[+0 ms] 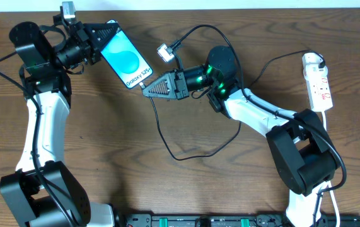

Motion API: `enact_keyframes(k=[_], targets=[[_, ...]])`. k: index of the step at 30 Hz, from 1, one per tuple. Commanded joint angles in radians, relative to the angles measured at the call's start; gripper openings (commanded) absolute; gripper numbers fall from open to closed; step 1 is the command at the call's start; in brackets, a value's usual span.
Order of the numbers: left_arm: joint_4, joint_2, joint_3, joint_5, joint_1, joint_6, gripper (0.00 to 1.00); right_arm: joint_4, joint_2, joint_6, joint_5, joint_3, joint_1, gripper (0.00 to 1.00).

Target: Plug charger to phone and switch on socket

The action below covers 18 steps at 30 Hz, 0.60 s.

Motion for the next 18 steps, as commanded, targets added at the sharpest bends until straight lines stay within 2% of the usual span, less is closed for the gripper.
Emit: enact_keyframes(k=[1, 8, 18], targets=[[0.009, -0.002, 0.007, 0.022, -0.003, 0.005, 0.07, 0.002, 0.003, -0.016, 0.011, 0.017, -0.002, 0.01], [0.013, -0.002, 0.006, 0.013, -0.002, 0.076, 0.08, 0.003, 0.003, -0.017, 0.003, 0.017, -0.002, 0.01], [0.018, -0.002, 0.007, 0.013, 0.000, 0.079, 0.07, 0.003, 0.003, -0.017, -0.001, 0.017, -0.002, 0.01]])
